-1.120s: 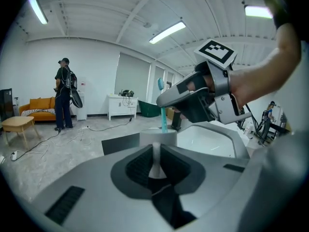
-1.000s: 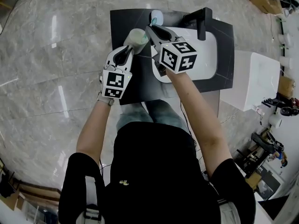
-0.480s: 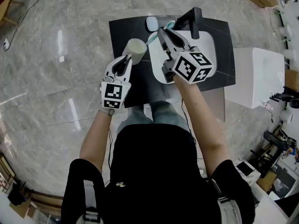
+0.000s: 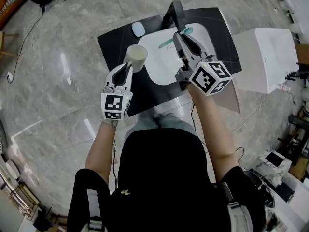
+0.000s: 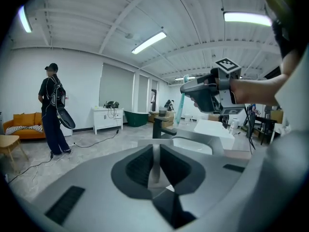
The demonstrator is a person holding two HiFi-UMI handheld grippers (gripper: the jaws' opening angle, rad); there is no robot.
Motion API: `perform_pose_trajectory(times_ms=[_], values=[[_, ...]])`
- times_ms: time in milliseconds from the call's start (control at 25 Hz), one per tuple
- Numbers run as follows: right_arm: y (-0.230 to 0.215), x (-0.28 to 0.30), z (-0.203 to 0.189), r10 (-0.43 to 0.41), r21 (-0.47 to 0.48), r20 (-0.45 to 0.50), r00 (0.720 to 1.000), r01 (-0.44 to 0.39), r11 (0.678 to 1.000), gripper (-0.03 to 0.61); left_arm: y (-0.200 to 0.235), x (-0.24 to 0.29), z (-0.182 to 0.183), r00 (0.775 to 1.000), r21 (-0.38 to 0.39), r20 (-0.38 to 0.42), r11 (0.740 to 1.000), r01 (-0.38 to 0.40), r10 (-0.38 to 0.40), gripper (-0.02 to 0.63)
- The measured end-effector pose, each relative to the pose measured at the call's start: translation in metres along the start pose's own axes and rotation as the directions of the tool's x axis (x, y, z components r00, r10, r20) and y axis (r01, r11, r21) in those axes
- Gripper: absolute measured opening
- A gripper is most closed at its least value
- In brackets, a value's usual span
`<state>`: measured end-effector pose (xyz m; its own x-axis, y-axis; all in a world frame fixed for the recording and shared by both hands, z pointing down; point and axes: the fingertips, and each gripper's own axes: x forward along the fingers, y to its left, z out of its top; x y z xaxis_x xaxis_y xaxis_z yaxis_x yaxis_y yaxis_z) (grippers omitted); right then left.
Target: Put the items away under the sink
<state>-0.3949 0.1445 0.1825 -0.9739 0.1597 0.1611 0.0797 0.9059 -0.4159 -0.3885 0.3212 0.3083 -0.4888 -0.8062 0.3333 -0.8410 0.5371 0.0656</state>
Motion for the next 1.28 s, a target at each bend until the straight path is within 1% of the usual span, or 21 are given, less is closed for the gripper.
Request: perform_pose_trajectory(times_ms=[240, 480, 680, 960, 1080, 1280], values=[[-0.046, -0.072, 0.01, -0.102, 0.045, 0.069, 0.992, 0.099, 0.994, 0.046, -0.045, 0.017, 0.016, 0.998, 0.028, 0.005, 0.997, 0.068, -0.069, 0.058], [-0.093, -0.166, 0.012, -0.198, 0.08, 0.113, 0.974, 0.19, 0.979, 0.046, -0.112, 0.031, 0.027, 0.991, 0.043, -0.002, 0.99, 0.132, -0.132, 0.06], [-0.129, -0.255, 0.011, -0.302, 0.146, 0.174, 0.937, 0.279, 0.949, 0.046, -0.176, 0.036, 0.032, 0.982, 0.058, -0.013, 0.98, 0.19, -0.19, 0.06], [-0.162, -0.366, 0.002, -0.386, 0.192, 0.212, 0.898, 0.349, 0.917, 0.046, -0.274, 0.036, 0.032, 0.963, 0.072, -0.022, 0.961, 0.268, -0.267, 0.06], [-0.173, -0.409, -0.006, -0.432, 0.22, 0.236, 0.87, 0.386, 0.896, 0.046, -0.312, 0.037, 0.033, 0.948, 0.095, -0.032, 0.943, 0.319, -0.317, 0.06], [-0.191, -0.471, -0.021, -0.514, 0.272, 0.258, 0.818, 0.449, 0.851, 0.046, -0.369, 0.046, 0.035, 0.912, 0.133, -0.06, 0.902, 0.41, -0.405, 0.058]])
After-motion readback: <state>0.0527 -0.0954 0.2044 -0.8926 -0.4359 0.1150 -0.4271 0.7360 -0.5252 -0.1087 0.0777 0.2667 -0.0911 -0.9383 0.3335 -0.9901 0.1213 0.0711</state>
